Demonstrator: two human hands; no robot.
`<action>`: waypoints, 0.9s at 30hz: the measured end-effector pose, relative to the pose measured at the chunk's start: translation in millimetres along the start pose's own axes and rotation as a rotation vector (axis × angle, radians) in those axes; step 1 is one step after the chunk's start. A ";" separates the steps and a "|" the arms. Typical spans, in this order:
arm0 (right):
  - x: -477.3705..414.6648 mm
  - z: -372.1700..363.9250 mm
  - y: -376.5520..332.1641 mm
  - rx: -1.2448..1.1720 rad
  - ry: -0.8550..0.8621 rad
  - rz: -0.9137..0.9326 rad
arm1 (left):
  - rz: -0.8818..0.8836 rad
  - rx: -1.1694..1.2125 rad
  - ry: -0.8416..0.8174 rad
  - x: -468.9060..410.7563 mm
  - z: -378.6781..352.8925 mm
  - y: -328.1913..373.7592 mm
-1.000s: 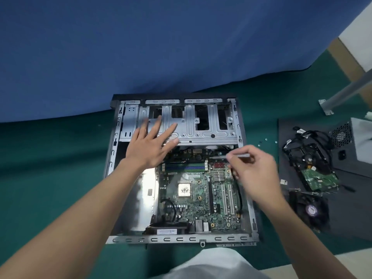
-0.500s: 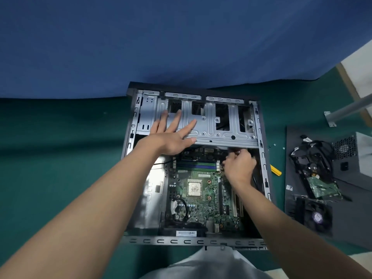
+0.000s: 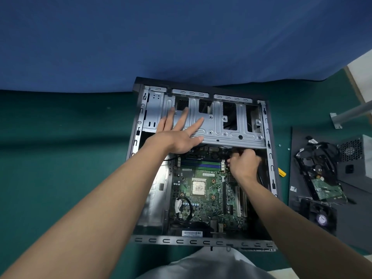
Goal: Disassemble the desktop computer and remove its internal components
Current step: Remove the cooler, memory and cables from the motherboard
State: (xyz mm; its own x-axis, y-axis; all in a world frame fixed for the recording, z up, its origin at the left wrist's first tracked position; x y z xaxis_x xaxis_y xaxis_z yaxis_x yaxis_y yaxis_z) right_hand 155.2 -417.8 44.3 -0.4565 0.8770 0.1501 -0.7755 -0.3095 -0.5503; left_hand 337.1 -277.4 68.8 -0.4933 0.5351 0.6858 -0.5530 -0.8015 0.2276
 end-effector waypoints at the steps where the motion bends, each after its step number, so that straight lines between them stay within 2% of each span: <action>1: -0.3 0.2 -0.2 0.010 0.002 0.000 | 0.001 -0.001 0.001 0.1 0.2 -0.1; 14: -5.8 -7.7 4.8 -0.012 -0.068 -0.014 | -0.001 -0.008 0.010 1.8 1.0 -0.2; 20: -7.8 -7.2 1.4 0.072 -0.107 0.016 | 0.000 -0.018 0.015 2.4 1.1 -0.1; 27: -13.9 -15.2 -19.4 0.358 -0.453 0.135 | 0.003 -0.017 0.018 2.3 0.7 -0.1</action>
State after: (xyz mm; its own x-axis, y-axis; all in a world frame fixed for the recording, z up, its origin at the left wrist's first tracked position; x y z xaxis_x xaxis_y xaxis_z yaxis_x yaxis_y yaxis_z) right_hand 183.3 -418.4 40.4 -0.6411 0.6013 0.4769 -0.7605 -0.5813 -0.2894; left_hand 336.5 -276.3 70.8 -0.5071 0.5374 0.6738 -0.5624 -0.7987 0.2138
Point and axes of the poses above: each hand's wrist, its own x-axis away from the middle knuckle, its own z-axis out of the back of the hand, y = z × x, the point moved 8 cm from there along -x, towards the middle knuckle, and after that the axes turned 14 degrees about z, right-handed, at the moved point
